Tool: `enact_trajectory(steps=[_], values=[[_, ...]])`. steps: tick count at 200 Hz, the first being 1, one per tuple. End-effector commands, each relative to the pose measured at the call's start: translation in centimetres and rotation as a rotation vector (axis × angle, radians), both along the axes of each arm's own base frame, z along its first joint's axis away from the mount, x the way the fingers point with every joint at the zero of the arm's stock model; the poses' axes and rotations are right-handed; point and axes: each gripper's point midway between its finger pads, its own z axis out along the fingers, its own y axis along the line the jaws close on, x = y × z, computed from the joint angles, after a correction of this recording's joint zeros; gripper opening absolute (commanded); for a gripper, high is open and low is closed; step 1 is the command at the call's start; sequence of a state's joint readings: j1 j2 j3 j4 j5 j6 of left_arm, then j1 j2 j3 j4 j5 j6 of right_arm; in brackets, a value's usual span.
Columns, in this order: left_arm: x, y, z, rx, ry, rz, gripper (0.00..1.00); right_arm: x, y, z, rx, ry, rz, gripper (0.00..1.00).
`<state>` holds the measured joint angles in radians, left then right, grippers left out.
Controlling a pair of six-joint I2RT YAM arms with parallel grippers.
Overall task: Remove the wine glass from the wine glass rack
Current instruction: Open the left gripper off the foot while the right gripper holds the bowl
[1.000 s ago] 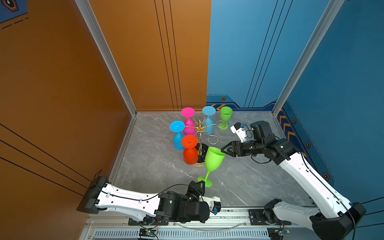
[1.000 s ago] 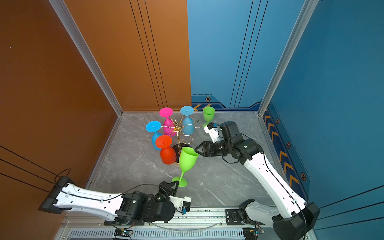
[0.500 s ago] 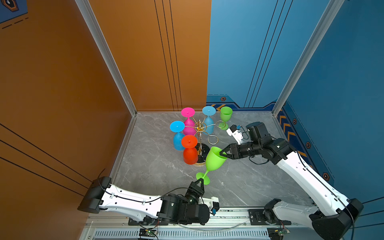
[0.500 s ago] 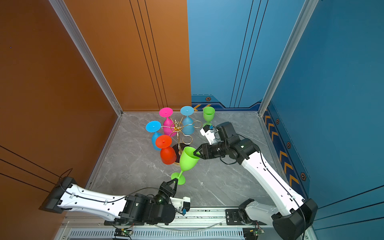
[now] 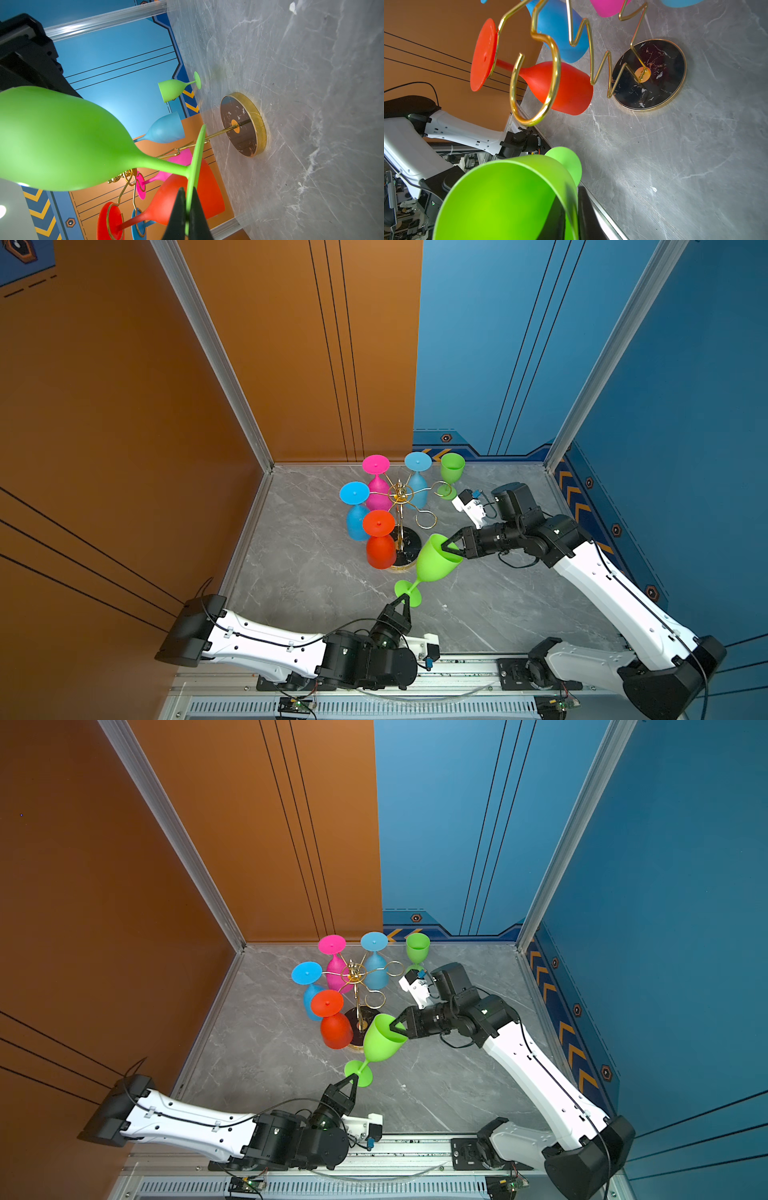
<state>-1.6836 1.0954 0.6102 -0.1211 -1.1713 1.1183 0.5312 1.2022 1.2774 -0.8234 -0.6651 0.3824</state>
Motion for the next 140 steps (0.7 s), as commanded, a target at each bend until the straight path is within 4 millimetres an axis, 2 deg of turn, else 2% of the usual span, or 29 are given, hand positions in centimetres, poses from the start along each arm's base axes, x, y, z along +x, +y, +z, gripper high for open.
enact_trajectory(steps=[1,28,52,73,110,140], values=[[0.0,0.1,1.7,-0.107,-0.008,0.027,0.03,-0.6,-0.1,0.5,-0.013,-0.005,0.022,0.1],[0.0,0.2,1.9,-0.143,0.003,0.038,0.08,-0.6,-0.3,0.7,-0.018,-0.016,0.018,0.04],[-0.1,0.1,1.7,-0.172,0.027,0.036,0.19,-0.6,-0.5,0.9,-0.022,-0.023,0.012,0.01],[-0.2,-0.1,1.3,-0.214,0.056,0.042,0.38,-0.6,-0.8,1.1,-0.032,-0.035,0.002,0.0],[-0.8,-0.7,0.7,-0.268,0.11,0.024,0.64,0.0,-2.2,1.0,-0.075,-0.063,-0.043,0.0],[-0.9,-0.7,1.4,-0.389,0.16,0.046,0.75,0.5,-3.8,1.1,-0.117,-0.085,-0.089,0.0]])
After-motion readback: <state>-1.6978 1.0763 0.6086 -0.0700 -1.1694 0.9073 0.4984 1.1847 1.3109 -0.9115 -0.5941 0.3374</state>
